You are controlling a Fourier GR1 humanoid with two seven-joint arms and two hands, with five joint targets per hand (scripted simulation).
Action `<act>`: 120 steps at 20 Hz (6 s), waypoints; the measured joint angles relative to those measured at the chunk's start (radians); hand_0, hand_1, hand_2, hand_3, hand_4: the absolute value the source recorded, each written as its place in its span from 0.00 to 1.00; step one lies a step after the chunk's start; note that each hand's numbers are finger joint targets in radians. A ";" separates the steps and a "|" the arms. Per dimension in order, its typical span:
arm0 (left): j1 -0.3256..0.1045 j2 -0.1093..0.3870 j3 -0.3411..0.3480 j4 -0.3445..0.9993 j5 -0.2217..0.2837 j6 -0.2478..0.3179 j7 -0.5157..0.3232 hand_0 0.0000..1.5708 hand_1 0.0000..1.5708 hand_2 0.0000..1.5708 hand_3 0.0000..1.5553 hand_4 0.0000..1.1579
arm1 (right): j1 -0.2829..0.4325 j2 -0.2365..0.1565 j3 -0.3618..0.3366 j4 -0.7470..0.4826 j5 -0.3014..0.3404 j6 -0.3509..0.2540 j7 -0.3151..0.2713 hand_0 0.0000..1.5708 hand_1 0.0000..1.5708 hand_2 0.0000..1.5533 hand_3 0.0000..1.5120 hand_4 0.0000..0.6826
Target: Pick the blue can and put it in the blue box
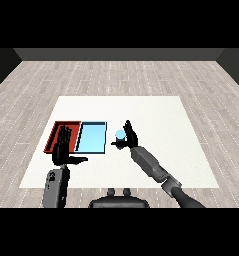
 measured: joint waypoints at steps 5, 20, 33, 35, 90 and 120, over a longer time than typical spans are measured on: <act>0.005 -0.005 -0.003 -0.012 -0.005 0.009 0.005 0.00 0.00 0.00 0.00 0.00 | -0.008 0.000 0.040 0.018 -0.037 -0.070 -0.014 0.95 0.95 0.97 0.98 0.88; -0.014 0.001 -0.009 0.008 -0.020 0.013 0.022 0.00 0.00 0.00 0.00 0.00 | -0.108 0.000 0.151 0.068 -0.087 -0.371 0.009 0.92 0.92 0.94 0.93 0.92; -0.035 -0.046 -0.150 0.036 -0.104 0.030 0.100 0.00 0.00 0.00 0.00 0.00 | -0.170 -0.099 0.171 -0.166 0.118 -0.514 0.148 0.90 0.90 0.93 0.93 0.91; -0.036 -0.053 -0.177 0.050 -0.114 0.039 0.106 0.00 0.00 0.00 0.00 0.00 | -0.166 -0.122 0.170 -0.212 0.151 -0.521 0.178 0.90 0.90 0.93 0.93 0.90; -0.332 -0.065 -0.536 0.519 0.172 0.323 0.032 0.00 0.00 0.00 0.00 0.00 | 0.227 -0.019 -0.108 -0.797 0.905 -0.235 0.546 0.93 0.93 0.94 0.92 0.91; -0.485 -0.061 -0.727 0.695 0.523 0.515 -0.144 1.00 1.00 1.00 0.97 0.89 | 0.269 -0.003 -0.048 -0.830 0.646 -0.287 0.415 0.90 0.90 0.93 0.92 0.88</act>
